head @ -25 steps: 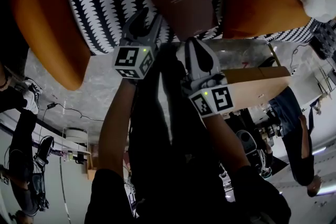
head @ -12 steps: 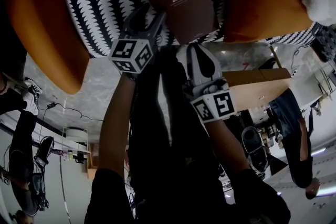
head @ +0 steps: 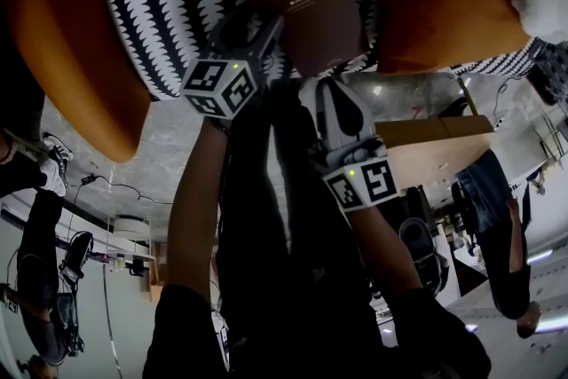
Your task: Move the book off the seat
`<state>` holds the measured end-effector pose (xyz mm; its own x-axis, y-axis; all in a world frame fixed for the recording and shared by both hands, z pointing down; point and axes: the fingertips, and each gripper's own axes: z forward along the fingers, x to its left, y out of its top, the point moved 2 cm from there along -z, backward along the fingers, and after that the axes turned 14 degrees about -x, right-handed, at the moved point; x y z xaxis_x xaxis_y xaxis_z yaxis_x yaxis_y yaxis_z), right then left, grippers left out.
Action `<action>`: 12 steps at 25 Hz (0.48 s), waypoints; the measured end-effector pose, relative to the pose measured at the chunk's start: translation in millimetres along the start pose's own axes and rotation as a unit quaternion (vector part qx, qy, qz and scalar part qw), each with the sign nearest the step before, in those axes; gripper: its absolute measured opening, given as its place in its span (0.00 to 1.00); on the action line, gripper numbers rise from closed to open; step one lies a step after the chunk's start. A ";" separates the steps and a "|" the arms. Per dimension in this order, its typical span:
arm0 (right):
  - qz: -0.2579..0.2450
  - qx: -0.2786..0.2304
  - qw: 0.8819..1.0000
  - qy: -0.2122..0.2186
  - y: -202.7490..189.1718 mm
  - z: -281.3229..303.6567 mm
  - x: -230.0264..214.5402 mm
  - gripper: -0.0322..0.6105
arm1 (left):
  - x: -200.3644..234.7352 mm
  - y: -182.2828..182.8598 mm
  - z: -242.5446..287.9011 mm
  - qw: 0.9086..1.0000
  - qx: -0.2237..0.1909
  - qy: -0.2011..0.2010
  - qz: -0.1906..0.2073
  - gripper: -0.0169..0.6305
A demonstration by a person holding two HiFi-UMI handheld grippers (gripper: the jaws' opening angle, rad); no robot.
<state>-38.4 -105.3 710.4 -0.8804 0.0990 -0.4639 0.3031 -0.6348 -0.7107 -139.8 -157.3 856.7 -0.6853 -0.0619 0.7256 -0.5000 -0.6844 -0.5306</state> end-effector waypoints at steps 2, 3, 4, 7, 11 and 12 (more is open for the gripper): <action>0.002 0.001 1.000 0.001 1.3 -4.0 -4.5 0.06 | -6.1 -3.1 4.7 1.000 0.001 -0.002 -0.003 0.44; 0.002 0.001 1.000 0.002 1.1 -4.8 -4.2 0.06 | -6.9 -3.4 5.4 1.000 0.001 -0.003 -0.004 0.45; 0.002 0.001 1.000 0.002 0.6 -5.1 -3.4 0.06 | -6.5 -3.4 5.5 1.000 0.001 -0.003 -0.007 0.46; 0.005 0.000 1.000 0.001 3.8 -9.4 -14.2 0.06 | -11.1 -10.1 13.5 1.000 0.003 -0.005 -0.016 0.48; 0.008 0.001 1.000 -0.003 8.2 -17.3 -37.4 0.06 | -23.5 -22.8 29.5 0.999 0.014 -0.009 -0.028 0.48; 0.009 0.001 1.000 -0.003 7.8 -17.8 -38.8 0.06 | -24.4 -23.4 31.5 0.999 0.016 -0.010 -0.028 0.49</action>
<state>4.6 -100.4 713.5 -0.8773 0.0833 -0.4726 0.3175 -0.6379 -0.7016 -94.7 -162.7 865.2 -0.6455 -0.0368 0.7628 -0.5202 -0.7102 -0.4744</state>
